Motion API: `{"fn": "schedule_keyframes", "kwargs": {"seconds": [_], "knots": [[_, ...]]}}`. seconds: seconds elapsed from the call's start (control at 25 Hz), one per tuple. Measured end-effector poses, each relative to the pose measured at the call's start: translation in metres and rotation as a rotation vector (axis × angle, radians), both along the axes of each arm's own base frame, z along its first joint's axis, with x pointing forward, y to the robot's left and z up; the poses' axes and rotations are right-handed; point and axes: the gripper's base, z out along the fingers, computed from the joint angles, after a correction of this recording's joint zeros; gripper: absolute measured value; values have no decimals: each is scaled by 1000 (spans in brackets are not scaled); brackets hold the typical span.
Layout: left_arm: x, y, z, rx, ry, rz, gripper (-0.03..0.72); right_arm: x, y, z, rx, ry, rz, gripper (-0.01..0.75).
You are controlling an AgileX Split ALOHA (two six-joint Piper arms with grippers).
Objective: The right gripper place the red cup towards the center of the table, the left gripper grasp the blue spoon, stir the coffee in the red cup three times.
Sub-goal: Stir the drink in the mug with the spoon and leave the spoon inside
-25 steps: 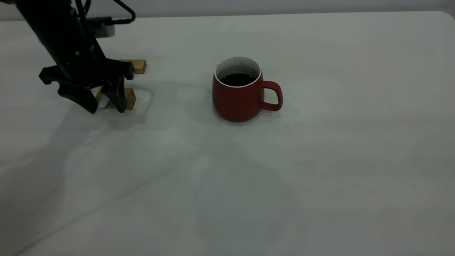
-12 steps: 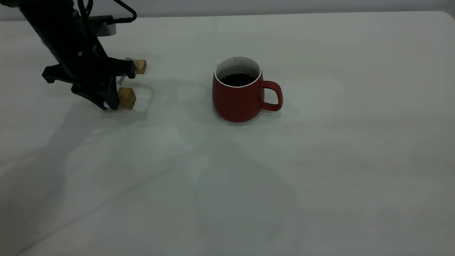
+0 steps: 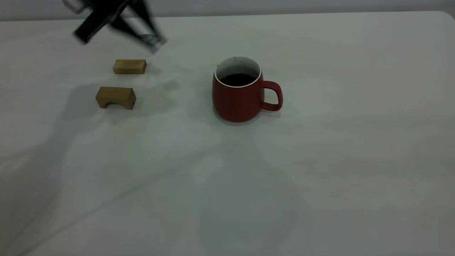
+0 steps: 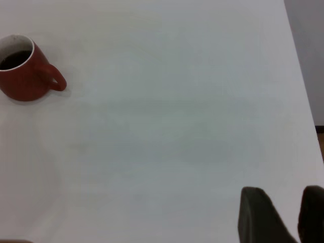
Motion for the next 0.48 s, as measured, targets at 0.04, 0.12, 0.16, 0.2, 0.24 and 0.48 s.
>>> {"fn": "schedule_keyframes", "kwargs": {"seconds": [0.04,0.12,0.16,0.2,0.24,0.48], "knots": [[1,-7,7,-90,61,70,157,0,0,0,0,0,0,237],[1,-20,19,-248,173,171,157,0,0,0,0,0,0,237],[1,-25,25,-325,222,209,157,0,0,0,0,0,0,237],[1,-31,30,-392,278,242,157,0,0,0,0,0,0,237],[1,-35,35,-447,330,273,157,0,0,0,0,0,0,237],[0,-51,39,-539,506,375,157,0,0,0,0,0,0,237]]}}
